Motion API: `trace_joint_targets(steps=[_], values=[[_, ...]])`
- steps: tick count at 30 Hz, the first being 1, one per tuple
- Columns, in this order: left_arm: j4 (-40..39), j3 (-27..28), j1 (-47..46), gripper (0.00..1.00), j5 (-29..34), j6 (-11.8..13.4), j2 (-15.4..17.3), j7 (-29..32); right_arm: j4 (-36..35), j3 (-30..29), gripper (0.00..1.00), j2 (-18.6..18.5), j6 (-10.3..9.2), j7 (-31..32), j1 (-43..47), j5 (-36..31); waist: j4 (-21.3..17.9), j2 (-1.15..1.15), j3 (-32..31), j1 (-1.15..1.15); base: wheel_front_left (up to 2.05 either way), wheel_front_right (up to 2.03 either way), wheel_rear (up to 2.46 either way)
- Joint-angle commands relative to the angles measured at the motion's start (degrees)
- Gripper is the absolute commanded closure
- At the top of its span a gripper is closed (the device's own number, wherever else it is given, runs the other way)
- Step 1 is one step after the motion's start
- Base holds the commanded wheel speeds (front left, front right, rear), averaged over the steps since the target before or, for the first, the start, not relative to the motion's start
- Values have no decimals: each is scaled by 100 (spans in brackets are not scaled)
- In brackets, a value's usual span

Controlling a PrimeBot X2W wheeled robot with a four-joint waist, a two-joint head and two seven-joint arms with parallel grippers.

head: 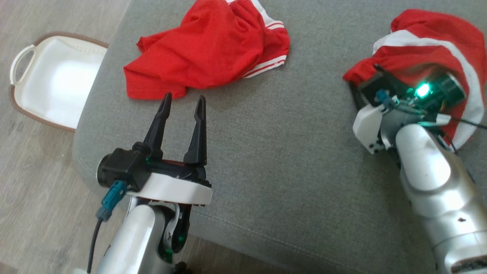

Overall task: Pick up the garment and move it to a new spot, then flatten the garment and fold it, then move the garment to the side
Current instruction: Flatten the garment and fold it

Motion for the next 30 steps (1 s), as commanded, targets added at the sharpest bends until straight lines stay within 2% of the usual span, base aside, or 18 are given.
trace_joint_targets(steps=[1, 4, 7, 10, 15, 19, 25, 30], values=[[-199, 140, -197, 0, -44, 35, 25, -29, -22, 41, 100, 76, 23, 48, -106, -52, 2, 0, 56, 0, 0, 0, 0], [-177, 160, -229, 0, -5, 40, 25, -29, -1, -99, 100, 206, 23, -126, -153, -40, -83, 0, 77, 0, 0, 0, 0], [-130, 240, -225, 0, 68, 14, 25, -29, -157, -271, 100, 502, 23, -583, -106, 115, -317, 0, 6, 0, 0, 0, 0], [-97, 319, -178, 0, 140, -21, 25, -29, -361, -225, 100, 607, 23, -959, -66, 398, -553, 0, -100, 0, 0, 0, 0], [-39, 399, -106, 0, 300, -118, 25, -29, -1058, 493, 100, 617, 23, -1315, -108, 2025, -898, 0, -341, 0, 0, 0, 0], [-27, 472, -54, 0, 405, -159, 25, -29, -1580, 648, 100, 618, 23, -1475, -322, 2827, -1102, 0, -563, 0, 0, 0, 0], [-6, 532, 120, 0, 462, -169, 25, -29, -2029, 156, 100, 618, 23, -1662, -702, 3623, -1280, 0, -898, 0, 0, 0, 0], [-13, 561, 256, 0, 443, -140, 25, -29, -2107, -587, 100, 618, 23, -1684, -789, 3802, -1359, 0, -1059, 0, 0, 0, 0]])
